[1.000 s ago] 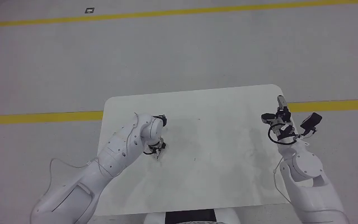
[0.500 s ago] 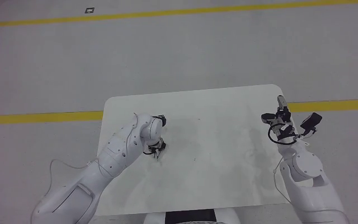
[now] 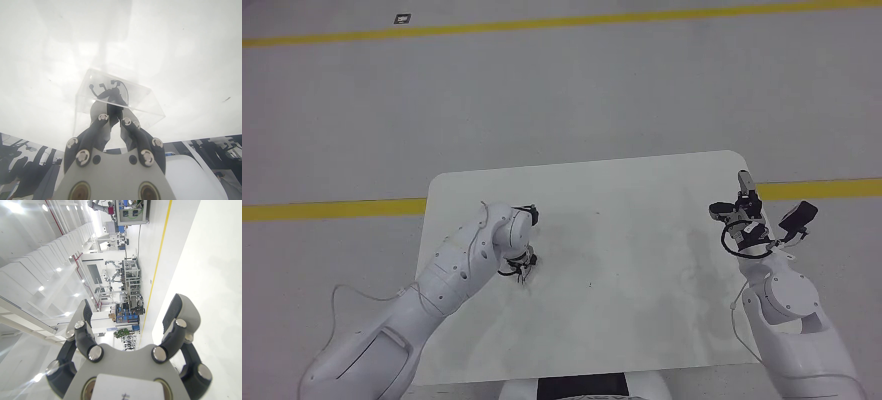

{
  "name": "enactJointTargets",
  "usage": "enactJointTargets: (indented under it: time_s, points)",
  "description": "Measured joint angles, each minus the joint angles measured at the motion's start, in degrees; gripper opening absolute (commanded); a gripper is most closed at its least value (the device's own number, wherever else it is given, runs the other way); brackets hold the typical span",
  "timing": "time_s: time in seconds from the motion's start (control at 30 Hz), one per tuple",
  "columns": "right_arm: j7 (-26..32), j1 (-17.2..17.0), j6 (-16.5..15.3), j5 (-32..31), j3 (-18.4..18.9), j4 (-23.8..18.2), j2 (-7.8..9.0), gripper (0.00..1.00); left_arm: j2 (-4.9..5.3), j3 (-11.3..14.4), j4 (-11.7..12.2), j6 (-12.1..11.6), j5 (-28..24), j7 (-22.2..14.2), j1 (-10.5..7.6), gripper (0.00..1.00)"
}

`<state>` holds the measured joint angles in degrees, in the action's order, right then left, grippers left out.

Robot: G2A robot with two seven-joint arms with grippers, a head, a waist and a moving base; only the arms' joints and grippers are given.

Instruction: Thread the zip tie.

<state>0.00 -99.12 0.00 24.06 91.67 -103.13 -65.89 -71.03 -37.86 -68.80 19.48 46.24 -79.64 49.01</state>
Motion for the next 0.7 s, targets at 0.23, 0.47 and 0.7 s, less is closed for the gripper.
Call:
enactJointTargets:
  time_s: [0.23,0.47,0.7]
  points:
    - [0.0,0.0,0.0,0.0,0.0,0.0,0.0,1.0,0.4,-1.0,-1.8,0.0,1.0,0.0,0.22,0.0]
    - [0.0,0.0,0.0,0.0,0.0,0.0,0.0,1.0,2.03,-3.2,-6.6,0.0,2.6,0.0,1.98,0.0]
    - [0.0,0.0,0.0,0.0,0.0,0.0,0.0,1.0,3.79,-5.0,-10.7,0.0,3.2,0.0,3.9,0.0]
